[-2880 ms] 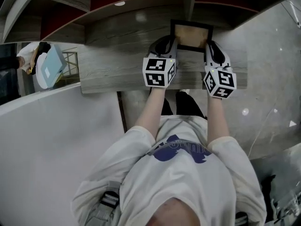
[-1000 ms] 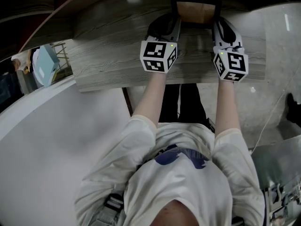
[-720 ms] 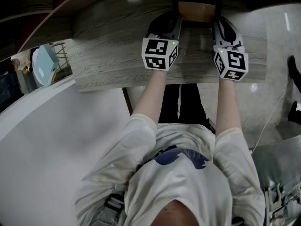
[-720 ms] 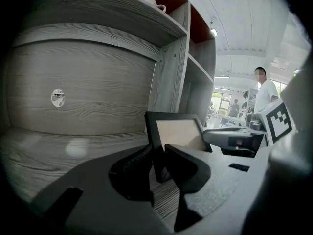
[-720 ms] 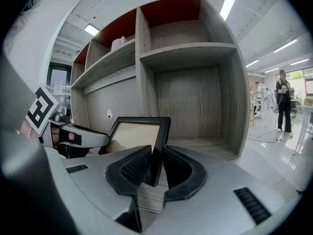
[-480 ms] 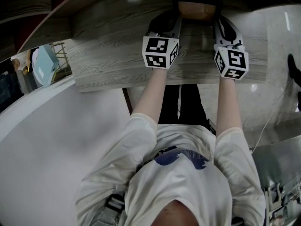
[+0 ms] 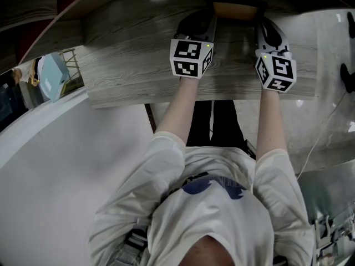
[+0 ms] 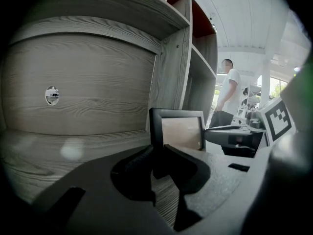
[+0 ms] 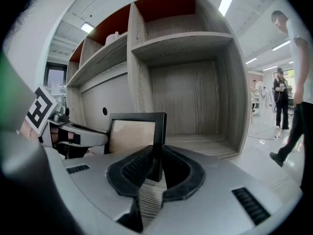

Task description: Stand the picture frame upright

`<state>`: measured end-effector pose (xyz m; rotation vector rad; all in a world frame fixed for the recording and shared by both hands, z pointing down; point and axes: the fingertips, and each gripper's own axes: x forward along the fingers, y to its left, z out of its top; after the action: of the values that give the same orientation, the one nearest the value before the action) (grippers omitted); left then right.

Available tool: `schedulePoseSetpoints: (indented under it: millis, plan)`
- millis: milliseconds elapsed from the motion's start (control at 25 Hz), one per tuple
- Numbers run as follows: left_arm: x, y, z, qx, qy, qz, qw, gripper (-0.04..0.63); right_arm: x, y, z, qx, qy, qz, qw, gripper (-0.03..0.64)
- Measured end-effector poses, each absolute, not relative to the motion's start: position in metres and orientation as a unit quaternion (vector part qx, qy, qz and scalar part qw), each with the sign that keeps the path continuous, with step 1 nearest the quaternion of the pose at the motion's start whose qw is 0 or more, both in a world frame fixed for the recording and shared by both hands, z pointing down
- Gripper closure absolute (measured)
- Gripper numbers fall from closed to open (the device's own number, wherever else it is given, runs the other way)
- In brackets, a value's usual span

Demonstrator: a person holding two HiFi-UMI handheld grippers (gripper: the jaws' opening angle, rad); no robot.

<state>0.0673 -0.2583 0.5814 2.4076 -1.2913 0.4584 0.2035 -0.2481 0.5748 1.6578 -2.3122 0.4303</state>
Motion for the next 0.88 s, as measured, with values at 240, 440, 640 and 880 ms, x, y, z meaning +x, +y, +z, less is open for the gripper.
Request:
schedulePoseSetpoints:
  millis: [240, 440, 640, 880]
  plan:
    - [0.067, -0.262, 0.584, 0.853, -0.460, 0.167, 0.184, 0.523, 0.204, -0.250, 0.578, 0.571, -0.796, 0.150, 0.135, 0.575]
    - [0.066, -0.263, 0.587, 0.851, -0.460, 0.172, 0.184, 0.523, 0.203, -0.250, 0.582, 0.570, -0.796, 0.152, 0.139, 0.578]
    - [0.065, -0.264, 0.590, 0.850, -0.461, 0.176, 0.185, 0.523, 0.202, -0.250, 0.585, 0.569, -0.795, 0.153, 0.142, 0.580]
    - [0.067, -0.265, 0.593, 0.849, -0.462, 0.178, 0.183, 0.524, 0.204, -0.253, 0.584, 0.571, -0.795, 0.149, 0.143, 0.581]
